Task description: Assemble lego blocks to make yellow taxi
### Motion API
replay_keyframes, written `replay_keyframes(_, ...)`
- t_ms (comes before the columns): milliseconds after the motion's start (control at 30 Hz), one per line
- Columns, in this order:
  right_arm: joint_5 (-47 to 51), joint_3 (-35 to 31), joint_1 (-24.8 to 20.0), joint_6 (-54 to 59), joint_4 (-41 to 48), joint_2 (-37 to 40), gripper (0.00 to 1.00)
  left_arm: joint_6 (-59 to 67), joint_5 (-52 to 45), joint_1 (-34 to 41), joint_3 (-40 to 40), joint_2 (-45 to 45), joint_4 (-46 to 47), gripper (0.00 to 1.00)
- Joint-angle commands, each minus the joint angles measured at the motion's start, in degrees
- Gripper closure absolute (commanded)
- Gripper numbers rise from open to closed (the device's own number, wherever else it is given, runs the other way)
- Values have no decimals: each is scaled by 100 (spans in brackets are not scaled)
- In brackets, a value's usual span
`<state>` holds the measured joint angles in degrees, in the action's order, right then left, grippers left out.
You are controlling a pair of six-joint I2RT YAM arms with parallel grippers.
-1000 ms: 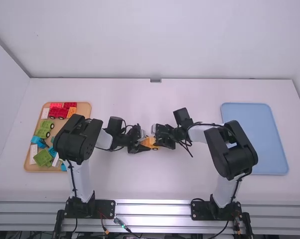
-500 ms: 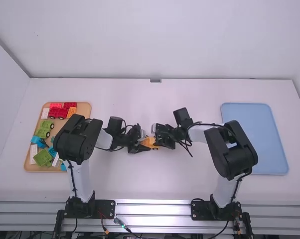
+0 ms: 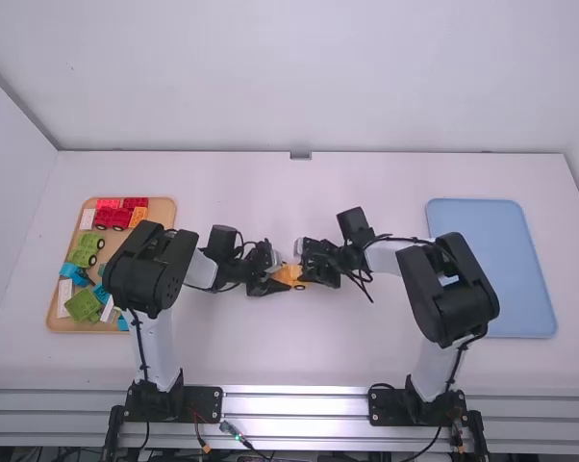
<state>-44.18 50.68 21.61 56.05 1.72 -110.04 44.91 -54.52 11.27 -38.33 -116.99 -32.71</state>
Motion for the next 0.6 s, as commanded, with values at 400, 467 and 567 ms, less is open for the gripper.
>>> replay_keyframes(400, 396, 15, -20, -9, 70, -122, 86, -57, 297, 0, 35, -114, 90, 49)
replay_keyframes(467, 398, 15, -17, -20, 46, -122, 84, -57, 297, 2, 35, -114, 92, 49)
replay_keyframes(567, 396, 15, -15, -28, 7, -122, 83, -57, 295, 4, 35, -114, 92, 49)
